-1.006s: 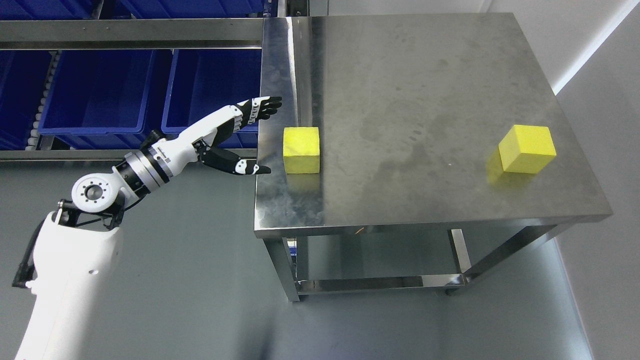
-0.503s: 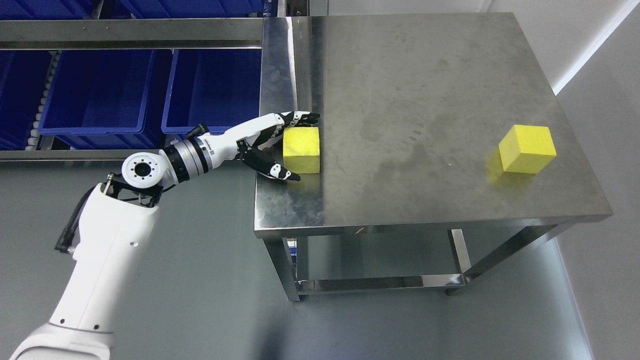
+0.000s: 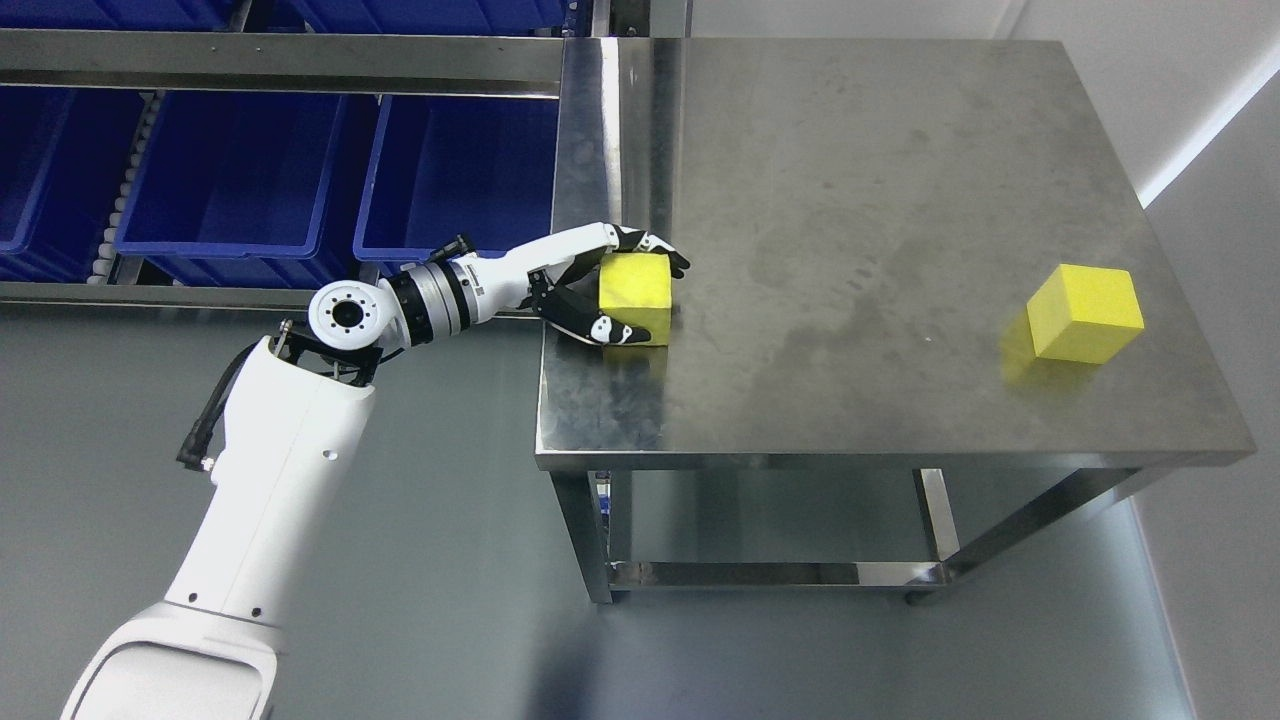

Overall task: Move yellow foam block to right shelf middle
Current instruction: 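Close the left hand around the nearer yellow foam cube, then lift the yellow cube up off the table with the left hand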

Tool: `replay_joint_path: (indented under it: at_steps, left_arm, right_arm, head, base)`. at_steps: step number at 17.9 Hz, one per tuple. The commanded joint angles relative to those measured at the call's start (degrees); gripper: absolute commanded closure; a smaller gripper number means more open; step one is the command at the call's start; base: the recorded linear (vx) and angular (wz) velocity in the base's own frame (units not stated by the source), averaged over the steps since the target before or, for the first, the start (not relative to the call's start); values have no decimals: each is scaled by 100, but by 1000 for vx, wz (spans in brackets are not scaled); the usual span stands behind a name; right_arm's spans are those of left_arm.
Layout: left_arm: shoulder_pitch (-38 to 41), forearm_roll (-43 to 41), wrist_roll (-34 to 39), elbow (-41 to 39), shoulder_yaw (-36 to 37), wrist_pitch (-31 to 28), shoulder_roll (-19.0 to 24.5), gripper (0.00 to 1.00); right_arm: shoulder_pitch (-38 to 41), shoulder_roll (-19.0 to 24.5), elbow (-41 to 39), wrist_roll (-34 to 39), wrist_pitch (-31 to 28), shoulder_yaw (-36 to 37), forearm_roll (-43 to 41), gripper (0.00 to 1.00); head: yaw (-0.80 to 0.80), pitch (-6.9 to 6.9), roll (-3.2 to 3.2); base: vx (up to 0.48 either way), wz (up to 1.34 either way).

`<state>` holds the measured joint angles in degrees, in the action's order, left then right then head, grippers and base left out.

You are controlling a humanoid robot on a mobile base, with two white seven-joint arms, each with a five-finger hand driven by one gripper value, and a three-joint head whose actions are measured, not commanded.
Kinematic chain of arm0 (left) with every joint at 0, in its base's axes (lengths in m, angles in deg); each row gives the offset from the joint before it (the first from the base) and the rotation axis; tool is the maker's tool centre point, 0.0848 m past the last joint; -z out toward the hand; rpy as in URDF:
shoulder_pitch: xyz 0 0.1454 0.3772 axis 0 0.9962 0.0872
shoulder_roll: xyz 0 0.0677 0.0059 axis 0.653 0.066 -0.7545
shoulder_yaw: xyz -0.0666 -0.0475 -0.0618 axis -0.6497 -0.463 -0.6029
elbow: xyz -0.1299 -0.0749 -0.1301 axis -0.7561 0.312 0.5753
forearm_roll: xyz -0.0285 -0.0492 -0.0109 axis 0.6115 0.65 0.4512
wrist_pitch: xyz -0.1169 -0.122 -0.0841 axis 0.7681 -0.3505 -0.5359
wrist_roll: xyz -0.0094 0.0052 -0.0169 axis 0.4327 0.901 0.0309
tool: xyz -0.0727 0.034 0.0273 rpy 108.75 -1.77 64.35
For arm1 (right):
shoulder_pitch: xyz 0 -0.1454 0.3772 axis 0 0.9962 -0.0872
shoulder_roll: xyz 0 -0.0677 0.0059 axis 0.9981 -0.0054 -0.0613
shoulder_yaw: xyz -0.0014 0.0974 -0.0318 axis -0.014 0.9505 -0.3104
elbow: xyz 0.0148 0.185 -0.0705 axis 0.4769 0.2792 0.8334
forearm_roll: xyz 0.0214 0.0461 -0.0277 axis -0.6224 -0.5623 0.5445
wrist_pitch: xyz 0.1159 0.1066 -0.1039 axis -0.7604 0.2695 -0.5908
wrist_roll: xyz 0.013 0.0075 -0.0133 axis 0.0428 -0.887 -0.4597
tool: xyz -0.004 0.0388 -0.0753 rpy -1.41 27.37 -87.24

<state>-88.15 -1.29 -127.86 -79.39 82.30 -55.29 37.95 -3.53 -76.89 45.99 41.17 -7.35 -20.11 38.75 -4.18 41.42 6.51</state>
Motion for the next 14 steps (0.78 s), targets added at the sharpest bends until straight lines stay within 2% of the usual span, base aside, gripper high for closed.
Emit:
replay_joint_path:
  at_steps: [1,5,7,8,10,14]
  left_arm:
    - [-28,47,-147,230,-1126,15,-603,61]
    - [-89,1590,343,-640,-1567,111,-603,61]
    - [-107,2006,887,-765,-1823,775,-603,60]
    - [-107,2173,1212,-765,-1858,1424,-603,60]
    - [-107,2236,1801,-792,-1972,2165,-603,60]
    - [-54,2227,3399,-1221,-2473,2160,-603,60]
  right_arm:
    - [9,-100,-100,2,-1,-1,18,0]
    - [9,-100,-100,2,-1,-1,18,0]
    - [9,-100,-100,2,-1,-1,18,0]
    - [9,-100,-100,2,-1,-1,18,0]
    - [9,-100,-100,2,-1,-1,18,0]
    - [9,-100,-100,2,-1,-1,18,0]
  head:
    - [0,0,0]
    - [0,0,0]
    - [0,0,0]
    - [0,0,0]
    - [0,0,0]
    - [0,0,0]
  base:
    - [6,95]
    - [8,57]
    - [0,0]
    - [7,-81]
    - [8,-63]
    - [0,86]
